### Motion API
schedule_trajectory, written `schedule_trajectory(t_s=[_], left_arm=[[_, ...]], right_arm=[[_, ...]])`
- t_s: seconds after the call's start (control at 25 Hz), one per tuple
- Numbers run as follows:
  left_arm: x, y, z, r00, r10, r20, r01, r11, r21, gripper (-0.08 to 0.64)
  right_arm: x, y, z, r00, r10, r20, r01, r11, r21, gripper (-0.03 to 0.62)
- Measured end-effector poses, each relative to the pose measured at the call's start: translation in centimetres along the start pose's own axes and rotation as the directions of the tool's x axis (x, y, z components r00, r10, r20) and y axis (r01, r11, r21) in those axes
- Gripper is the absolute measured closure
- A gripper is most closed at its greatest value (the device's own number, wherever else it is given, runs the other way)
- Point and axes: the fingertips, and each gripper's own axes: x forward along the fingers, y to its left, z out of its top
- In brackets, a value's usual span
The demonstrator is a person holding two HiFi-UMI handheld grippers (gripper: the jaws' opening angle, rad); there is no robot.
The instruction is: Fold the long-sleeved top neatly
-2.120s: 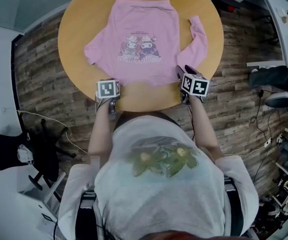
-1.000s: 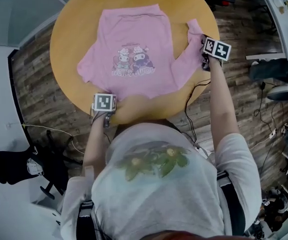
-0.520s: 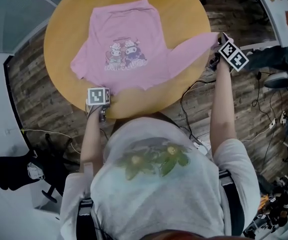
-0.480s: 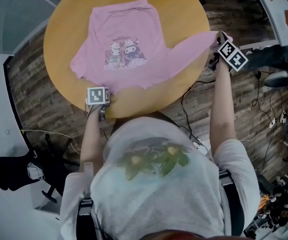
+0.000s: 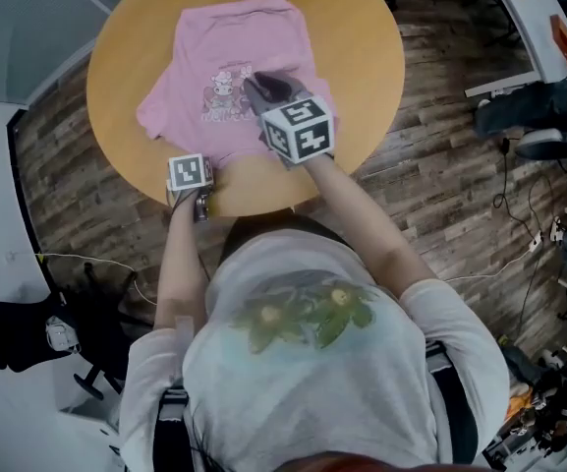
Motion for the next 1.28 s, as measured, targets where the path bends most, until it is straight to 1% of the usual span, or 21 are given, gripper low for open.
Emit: schedule_trajectory(t_s=[0.04, 0.08, 0.12, 0.16, 0.2, 0.24, 0.32, 0.44, 0.52, 0.64, 0.72, 0.88, 1.0, 1.16, 1.28], left_arm=[[0.0, 0.0, 0.0, 1.0, -0.002, 0.013, 0.002, 1.0, -0.018, 0.545], [0.0, -0.1, 0.1, 1.0, -0.006, 0.024, 0.007, 0.999, -0.037, 0.545], [0.0, -0.2, 0.1, 0.999, -0.012, 0.031, 0.014, 0.998, -0.053, 0.545], [-0.1, -0.3, 0.0, 0.999, -0.017, 0.036, 0.02, 0.998, -0.068, 0.545], [-0.3, -0.3, 0.0, 0.999, -0.021, 0.042, 0.025, 0.996, -0.08, 0.545], [-0.6, -0.2, 0.1, 0.998, -0.024, 0.057, 0.029, 0.995, -0.093, 0.545], [-1.9, 0.1, 0.7, 0.992, -0.03, 0.119, 0.044, 0.992, -0.122, 0.545], [-4.1, 0.3, 2.2, 0.973, -0.042, 0.226, 0.08, 0.983, -0.165, 0.545], [-5.1, 0.4, 2.9, 0.965, -0.038, 0.259, 0.087, 0.98, -0.178, 0.545], [-6.1, 0.1, 3.1, 0.964, -0.031, 0.265, 0.079, 0.981, -0.174, 0.545], [-6.5, 0.2, 2.7, 0.965, -0.014, 0.263, 0.061, 0.983, -0.174, 0.545], [-6.8, 1.9, 1.8, 0.968, 0.03, 0.25, 0.025, 0.977, -0.214, 0.544], [-7.4, 4.4, 2.3, 0.964, 0.056, 0.261, 0.006, 0.973, -0.232, 0.53], [-7.6, 7.8, 3.8, 0.958, 0.067, 0.28, 0.014, 0.96, -0.279, 0.481], [-7.3, 9.8, 5.0, 0.958, 0.064, 0.281, 0.021, 0.956, -0.293, 0.467]], right_arm=[[1.8, 2.9, -3.5, 0.991, 0.079, -0.11, -0.079, 0.997, 0.007, 0.462], [2.9, 5.0, -6.9, 0.968, 0.136, -0.213, -0.136, 0.991, 0.015, 0.423], [3.2, 6.2, -9.8, 0.942, 0.165, -0.293, -0.168, 0.986, 0.014, 0.423], [2.9, 6.8, -12.1, 0.923, 0.172, -0.344, -0.182, 0.983, 0.004, 0.423], [2.2, 6.7, -13.7, 0.913, 0.166, -0.373, -0.183, 0.983, -0.011, 0.423], [1.4, 6.2, -14.7, 0.909, 0.153, -0.388, -0.176, 0.984, -0.023, 0.423], [-0.2, 4.1, -15.7, 0.911, 0.117, -0.396, -0.138, 0.99, -0.024, 0.423], [-2.7, -0.9, -15.9, 0.919, 0.039, -0.392, -0.041, 0.999, 0.004, 0.423], [-4.4, -4.3, -15.8, 0.923, -0.02, -0.383, 0.032, 0.999, 0.026, 0.423], [-6.2, -7.9, -16.3, 0.924, -0.09, -0.371, 0.131, 0.988, 0.087, 0.423], [-6.6, -9.3, -17.2, 0.918, -0.112, -0.381, 0.17, 0.978, 0.122, 0.423], [-7.0, -10.4, -20.0, 0.89, -0.128, -0.437, 0.217, 0.963, 0.16, 0.423], [-7.1, -10.5, -21.6, 0.872, -0.135, -0.47, 0.238, 0.957, 0.167, 0.423], [-7.5, -10.7, -22.6, 0.862, -0.152, -0.484, 0.269, 0.946, 0.183, 0.425], [-7.9, -10.9, -23.1, 0.853, -0.171, -0.494, 0.3, 0.934, 0.194, 0.425]])
